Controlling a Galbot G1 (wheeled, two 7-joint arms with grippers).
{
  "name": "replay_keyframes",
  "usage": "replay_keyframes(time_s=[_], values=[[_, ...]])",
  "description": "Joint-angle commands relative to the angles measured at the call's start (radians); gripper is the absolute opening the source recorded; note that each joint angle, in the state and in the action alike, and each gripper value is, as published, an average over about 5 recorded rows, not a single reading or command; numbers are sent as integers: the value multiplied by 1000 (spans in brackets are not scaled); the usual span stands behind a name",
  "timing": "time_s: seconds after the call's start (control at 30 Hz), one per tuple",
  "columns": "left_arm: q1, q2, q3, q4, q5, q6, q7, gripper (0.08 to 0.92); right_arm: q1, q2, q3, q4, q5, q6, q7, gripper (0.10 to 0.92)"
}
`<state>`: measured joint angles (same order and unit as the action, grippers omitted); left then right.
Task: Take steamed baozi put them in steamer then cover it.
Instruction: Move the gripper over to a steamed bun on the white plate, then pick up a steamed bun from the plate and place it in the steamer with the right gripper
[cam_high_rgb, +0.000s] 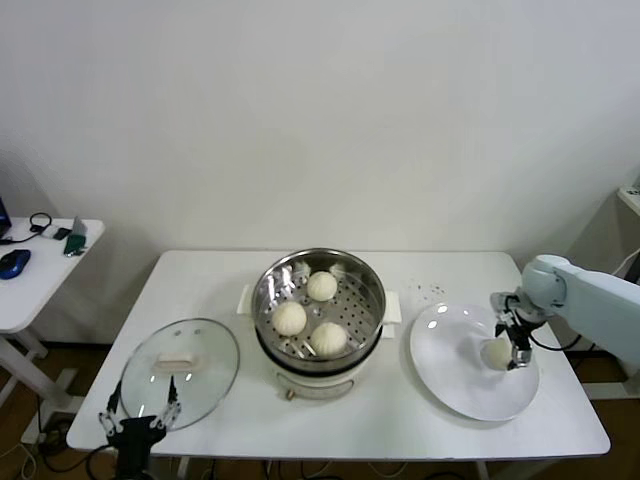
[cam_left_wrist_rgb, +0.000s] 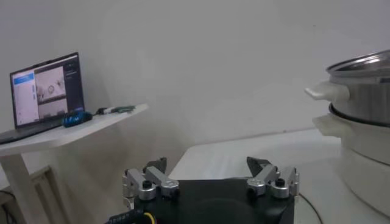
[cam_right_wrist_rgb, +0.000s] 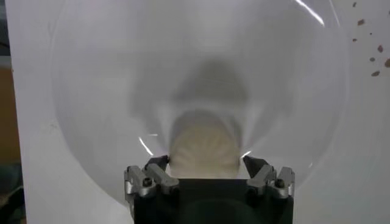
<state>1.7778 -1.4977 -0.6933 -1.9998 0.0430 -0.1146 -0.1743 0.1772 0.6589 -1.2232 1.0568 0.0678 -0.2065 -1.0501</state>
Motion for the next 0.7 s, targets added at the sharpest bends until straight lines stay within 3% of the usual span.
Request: replay_keyframes(time_s=[0.03,0.43,0.7], values=[[0,0,1,0,1,0,-1,823,-24,8,20,-25,-13,3,-5,823],[3,-1,5,-3,3,-2,-1,823,-7,9,21,-26,8,0,3,724],[0,-4,13,-12,3,-1,-1,823,217,22,-144,25,186,-45,26,707]])
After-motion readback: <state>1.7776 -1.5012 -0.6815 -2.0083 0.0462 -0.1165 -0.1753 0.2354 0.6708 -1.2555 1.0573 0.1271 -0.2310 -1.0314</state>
